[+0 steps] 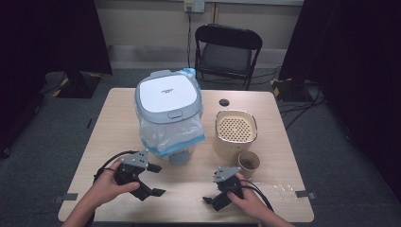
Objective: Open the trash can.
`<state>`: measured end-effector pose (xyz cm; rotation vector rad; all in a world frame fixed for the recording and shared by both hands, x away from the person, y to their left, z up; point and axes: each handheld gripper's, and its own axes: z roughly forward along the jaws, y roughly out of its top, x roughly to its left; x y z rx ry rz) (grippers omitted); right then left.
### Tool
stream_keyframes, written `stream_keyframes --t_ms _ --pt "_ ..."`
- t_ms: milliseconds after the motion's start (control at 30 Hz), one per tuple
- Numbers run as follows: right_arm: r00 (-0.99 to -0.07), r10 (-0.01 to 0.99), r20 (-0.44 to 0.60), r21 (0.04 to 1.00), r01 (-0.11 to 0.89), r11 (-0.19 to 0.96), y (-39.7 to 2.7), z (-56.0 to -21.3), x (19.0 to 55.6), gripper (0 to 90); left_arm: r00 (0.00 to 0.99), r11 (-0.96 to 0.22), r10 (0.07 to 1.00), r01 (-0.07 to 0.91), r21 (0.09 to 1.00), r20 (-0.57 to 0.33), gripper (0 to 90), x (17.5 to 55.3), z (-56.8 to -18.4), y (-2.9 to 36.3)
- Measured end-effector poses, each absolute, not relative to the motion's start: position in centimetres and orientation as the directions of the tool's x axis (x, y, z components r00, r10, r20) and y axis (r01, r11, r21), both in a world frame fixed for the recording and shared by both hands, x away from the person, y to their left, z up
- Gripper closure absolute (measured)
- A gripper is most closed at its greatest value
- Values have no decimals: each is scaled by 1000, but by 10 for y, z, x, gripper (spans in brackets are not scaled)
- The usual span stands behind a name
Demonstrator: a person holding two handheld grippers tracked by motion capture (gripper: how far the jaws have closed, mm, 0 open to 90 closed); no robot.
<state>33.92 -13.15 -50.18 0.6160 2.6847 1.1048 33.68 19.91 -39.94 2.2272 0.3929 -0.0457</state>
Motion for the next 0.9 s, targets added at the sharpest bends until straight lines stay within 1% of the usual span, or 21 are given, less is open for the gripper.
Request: stream_keyframes --t_ms 100,233,367,633,900 --pt "-899 437 -4 704 308 639 -132 -502 339 0 947 -589 278 300 750 -160 169 338 -389 199" --pt "-899 438 -4 704 308 639 -132 -502 339 0 950 -574 264 292 765 -165 169 339 -377 199" --pt "-899 437 -4 704 308 639 -132 -502 339 0 949 -587 272 295 754 -159 169 340 -366 199" --pt "-899 439 -4 705 309 638 -131 -502 339 0 937 -559 291 332 759 -195 163 346 -342 201" --pt "-899 437 -6 706 306 639 -131 -502 339 0 936 -566 296 332 755 -189 163 351 -317 197"
